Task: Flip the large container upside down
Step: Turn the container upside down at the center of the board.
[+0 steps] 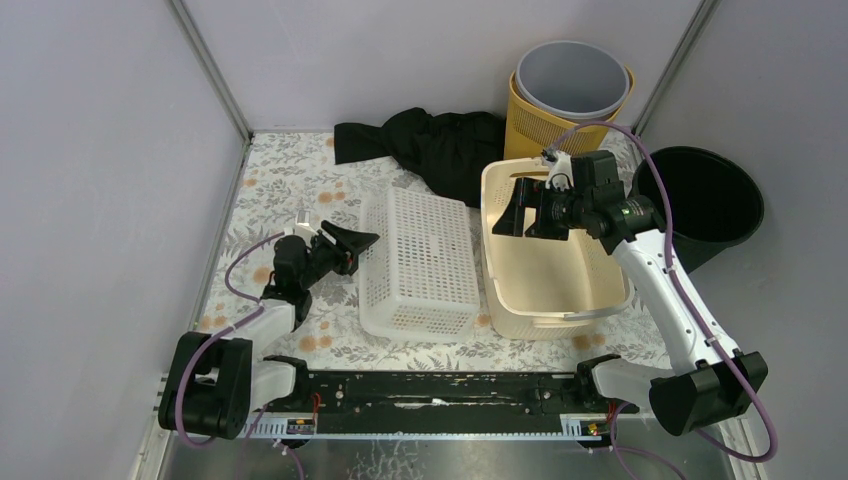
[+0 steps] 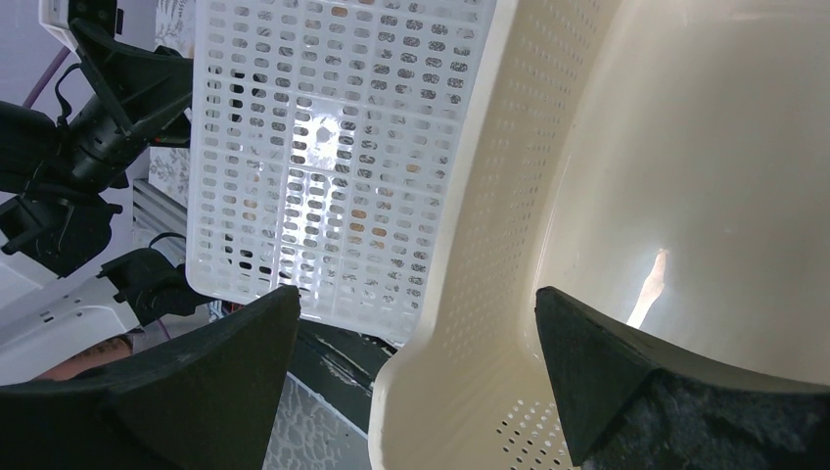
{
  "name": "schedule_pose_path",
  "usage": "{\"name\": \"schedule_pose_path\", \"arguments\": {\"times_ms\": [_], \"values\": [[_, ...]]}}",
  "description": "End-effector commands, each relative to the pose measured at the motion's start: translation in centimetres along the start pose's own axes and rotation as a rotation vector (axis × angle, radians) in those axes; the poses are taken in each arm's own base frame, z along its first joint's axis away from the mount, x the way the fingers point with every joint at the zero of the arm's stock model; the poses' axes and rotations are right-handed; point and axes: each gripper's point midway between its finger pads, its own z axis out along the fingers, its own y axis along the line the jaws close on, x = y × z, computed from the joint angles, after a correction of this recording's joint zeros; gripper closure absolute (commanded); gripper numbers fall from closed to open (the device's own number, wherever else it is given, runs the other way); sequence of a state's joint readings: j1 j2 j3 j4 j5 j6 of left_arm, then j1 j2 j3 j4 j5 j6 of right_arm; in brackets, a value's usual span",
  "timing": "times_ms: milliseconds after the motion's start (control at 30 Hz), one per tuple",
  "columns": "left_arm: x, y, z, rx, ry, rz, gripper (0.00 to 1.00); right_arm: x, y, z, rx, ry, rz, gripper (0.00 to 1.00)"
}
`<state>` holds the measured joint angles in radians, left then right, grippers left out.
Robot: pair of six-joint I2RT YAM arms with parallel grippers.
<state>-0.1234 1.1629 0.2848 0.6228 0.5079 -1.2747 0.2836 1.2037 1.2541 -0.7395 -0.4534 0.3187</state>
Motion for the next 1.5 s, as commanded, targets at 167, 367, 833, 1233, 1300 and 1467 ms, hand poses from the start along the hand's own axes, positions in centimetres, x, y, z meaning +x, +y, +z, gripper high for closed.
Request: {"name": "schedule_pose_path", "arguments": {"times_ms": [167,367,833,1233,1300,1467], "values": [[0.2,1.7,0.0,-0.041,0.003,0.016,0.41,-0.5,0.8,-0.1,-0.019,-0.038,-0.028,0.03],[0.2,2.4,0.0,-0.048,-0.005,0.018,0.41,-0.4,0.8,0.0,-0.019,-0.033,-0.026,0.03],[-0.4,5.3,0.3,-0.087,-0.049,0.025,0.41,-0.2,0.8,0.4,-0.017,-0.024,-0.027,0.03],[-1.0,7.0,0.3,-0.093,-0.074,0.015,0.41,-0.4,0.9,0.5,-0.015,-0.022,-0.032,0.03],[-1.0,7.4,0.3,-0.101,-0.073,0.013,0.41,-0.3,0.9,0.5,-0.014,-0.019,-0.033,0.03],[-1.3,8.2,0.3,-0.13,-0.088,0.02,0.41,-0.5,1.0,0.6,-0.014,-0.017,-0.034,0.03]]}}
